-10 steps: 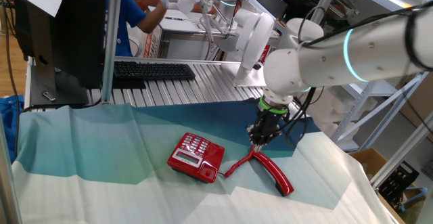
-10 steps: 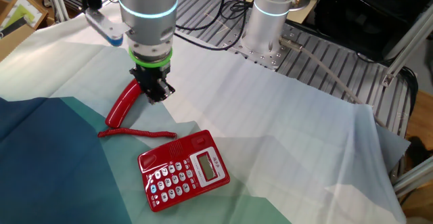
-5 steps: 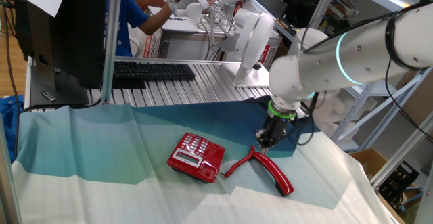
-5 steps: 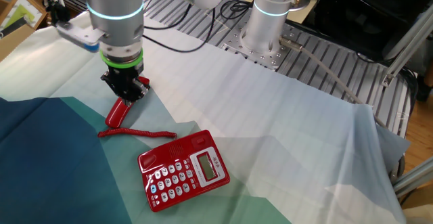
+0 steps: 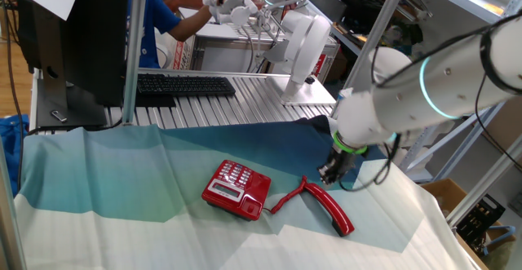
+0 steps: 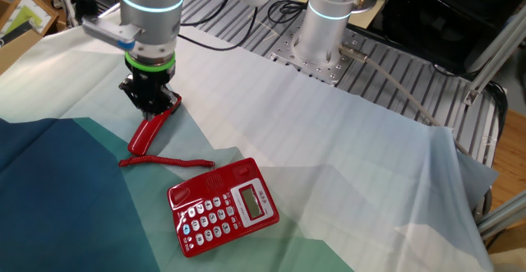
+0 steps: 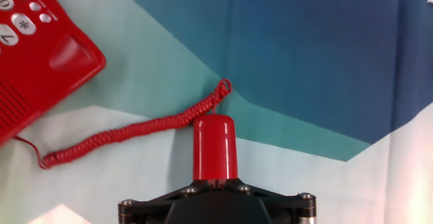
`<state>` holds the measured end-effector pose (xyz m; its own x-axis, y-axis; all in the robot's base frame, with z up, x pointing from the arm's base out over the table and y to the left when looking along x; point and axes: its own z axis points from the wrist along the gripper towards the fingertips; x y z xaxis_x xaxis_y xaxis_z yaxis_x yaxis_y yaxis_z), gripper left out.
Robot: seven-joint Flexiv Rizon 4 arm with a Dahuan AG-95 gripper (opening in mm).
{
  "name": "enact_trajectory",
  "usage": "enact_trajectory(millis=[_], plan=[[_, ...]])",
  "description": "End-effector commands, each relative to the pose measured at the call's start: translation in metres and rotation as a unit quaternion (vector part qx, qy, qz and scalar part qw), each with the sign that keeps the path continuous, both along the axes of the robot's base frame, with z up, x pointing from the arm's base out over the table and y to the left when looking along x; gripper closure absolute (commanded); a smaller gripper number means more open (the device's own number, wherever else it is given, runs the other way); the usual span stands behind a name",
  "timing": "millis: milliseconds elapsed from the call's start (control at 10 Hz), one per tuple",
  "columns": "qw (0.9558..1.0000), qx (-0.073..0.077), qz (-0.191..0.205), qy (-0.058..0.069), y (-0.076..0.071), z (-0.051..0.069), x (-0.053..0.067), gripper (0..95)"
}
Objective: Place the handset of the telephone on the corresponding phone cradle
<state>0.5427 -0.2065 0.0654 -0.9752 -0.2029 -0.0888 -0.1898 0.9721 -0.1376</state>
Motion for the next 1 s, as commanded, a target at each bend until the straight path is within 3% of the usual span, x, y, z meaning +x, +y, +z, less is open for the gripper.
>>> enact_trajectory(millis=[100, 200, 300, 400, 500, 700, 800, 900, 1000], plan=[[0.9986, 0.032, -0.041, 0.007, -0.0001, -0.0050, -0.0021, 95.0], [0.9976, 0.037, -0.059, 0.007, 0.0000, -0.0050, -0.0023, 95.0], [0.9971, 0.037, -0.067, 0.006, 0.0000, -0.0050, -0.0024, 76.0], [0.9967, 0.037, -0.071, 0.006, 0.0000, -0.0050, -0.0024, 76.0], [0.9965, 0.037, -0.074, 0.006, 0.0000, -0.0050, -0.0024, 57.0], [0.9968, 0.033, -0.073, 0.005, 0.0000, -0.0050, -0.0024, 57.0], [0.9968, 0.032, -0.073, 0.005, 0.0000, -0.0050, -0.0024, 38.0], [0.9969, 0.032, -0.072, 0.005, 0.0001, -0.0051, -0.0026, 38.0], [0.9970, 0.031, -0.071, 0.004, 0.0002, -0.0053, -0.0030, 19.0]])
